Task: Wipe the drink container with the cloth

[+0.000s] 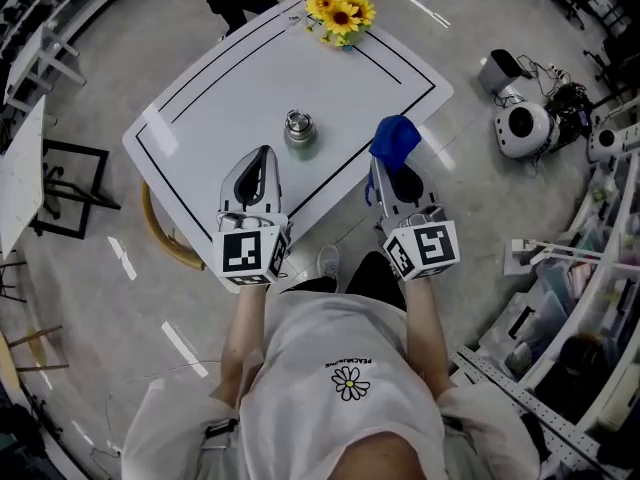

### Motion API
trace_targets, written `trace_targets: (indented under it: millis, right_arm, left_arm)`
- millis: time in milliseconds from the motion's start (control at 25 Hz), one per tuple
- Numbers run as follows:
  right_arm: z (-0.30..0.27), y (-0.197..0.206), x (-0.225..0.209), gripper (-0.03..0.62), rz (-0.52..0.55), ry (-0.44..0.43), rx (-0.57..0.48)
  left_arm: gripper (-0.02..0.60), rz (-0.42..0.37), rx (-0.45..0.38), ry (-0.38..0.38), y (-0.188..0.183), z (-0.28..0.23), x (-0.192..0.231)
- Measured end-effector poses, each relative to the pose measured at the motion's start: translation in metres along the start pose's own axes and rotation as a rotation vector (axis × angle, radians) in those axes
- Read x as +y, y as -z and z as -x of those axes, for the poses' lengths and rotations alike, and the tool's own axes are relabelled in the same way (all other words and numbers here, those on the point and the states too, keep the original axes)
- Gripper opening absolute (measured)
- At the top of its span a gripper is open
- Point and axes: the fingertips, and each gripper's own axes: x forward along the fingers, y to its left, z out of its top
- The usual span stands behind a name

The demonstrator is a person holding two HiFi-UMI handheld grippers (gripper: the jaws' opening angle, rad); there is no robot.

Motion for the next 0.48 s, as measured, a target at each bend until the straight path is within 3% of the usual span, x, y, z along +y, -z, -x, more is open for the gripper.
trace_targets:
  millis: [320,480]
  right_arm:
    - [-0.041,0.013,-0.007,0.041,-0.009,-0.137,0.059]
    - [-0.057,0.014,-0.01,0.041,-0.013,-0.184,0.066]
  left_arm:
    - [-0.003,0.034,0.009,-0.127,0.003,-0.009,0.014]
    - [-0.003,0.028,0.012,-0.116,0.004,-0.016,0.013]
